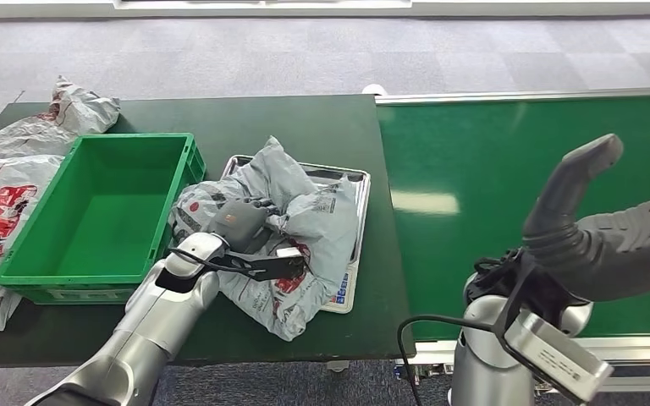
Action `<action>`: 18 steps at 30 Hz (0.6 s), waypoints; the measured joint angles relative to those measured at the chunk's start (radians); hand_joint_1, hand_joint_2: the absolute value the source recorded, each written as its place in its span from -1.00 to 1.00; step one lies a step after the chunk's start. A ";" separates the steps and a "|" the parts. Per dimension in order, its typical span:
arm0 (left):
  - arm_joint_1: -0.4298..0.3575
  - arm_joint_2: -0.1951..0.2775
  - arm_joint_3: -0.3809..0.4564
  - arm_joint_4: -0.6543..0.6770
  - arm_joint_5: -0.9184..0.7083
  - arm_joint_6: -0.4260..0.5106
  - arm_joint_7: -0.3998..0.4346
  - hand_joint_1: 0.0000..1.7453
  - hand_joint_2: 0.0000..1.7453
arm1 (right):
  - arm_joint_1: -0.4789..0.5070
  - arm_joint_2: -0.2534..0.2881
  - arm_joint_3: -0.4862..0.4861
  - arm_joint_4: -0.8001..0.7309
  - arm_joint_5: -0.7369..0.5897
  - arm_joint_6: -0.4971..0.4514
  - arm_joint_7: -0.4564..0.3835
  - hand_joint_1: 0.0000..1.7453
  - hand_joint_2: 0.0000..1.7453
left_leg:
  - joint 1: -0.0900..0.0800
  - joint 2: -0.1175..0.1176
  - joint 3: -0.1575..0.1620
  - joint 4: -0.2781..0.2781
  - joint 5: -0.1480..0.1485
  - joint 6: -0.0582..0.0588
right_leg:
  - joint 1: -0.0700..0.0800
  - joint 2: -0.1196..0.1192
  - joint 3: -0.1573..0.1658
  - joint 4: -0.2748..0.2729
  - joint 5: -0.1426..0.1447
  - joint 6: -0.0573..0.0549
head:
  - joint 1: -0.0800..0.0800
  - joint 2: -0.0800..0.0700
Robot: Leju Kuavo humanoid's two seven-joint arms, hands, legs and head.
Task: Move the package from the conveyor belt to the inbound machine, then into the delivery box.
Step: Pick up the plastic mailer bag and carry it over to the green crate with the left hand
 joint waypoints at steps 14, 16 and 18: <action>0.003 0.055 0.107 -0.113 0.052 0.455 0.139 1.00 1.00 | 0.020 -0.004 0.000 0.000 -0.025 0.000 -0.013 -1.00 1.00 | 0.000 0.000 -0.001 0.000 0.000 0.000 | 0.000 0.001 -0.002 0.000 0.000 0.000 | 0.000 0.000; 0.003 0.065 0.145 -0.125 0.055 0.535 0.163 1.00 1.00 | 0.022 -0.004 -0.001 0.000 -0.028 0.000 -0.018 -1.00 1.00 | 0.001 0.000 -0.001 0.000 0.000 0.000 | 0.001 0.001 -0.002 0.000 0.000 0.000 | 0.000 0.000; 0.009 0.077 0.184 -0.141 0.064 0.584 0.174 1.00 1.00 | 0.022 -0.005 -0.002 0.002 -0.029 0.000 -0.020 -1.00 1.00 | 0.001 0.000 -0.002 0.000 0.000 0.000 | 0.001 0.001 -0.002 0.000 0.000 -0.001 | 0.000 0.000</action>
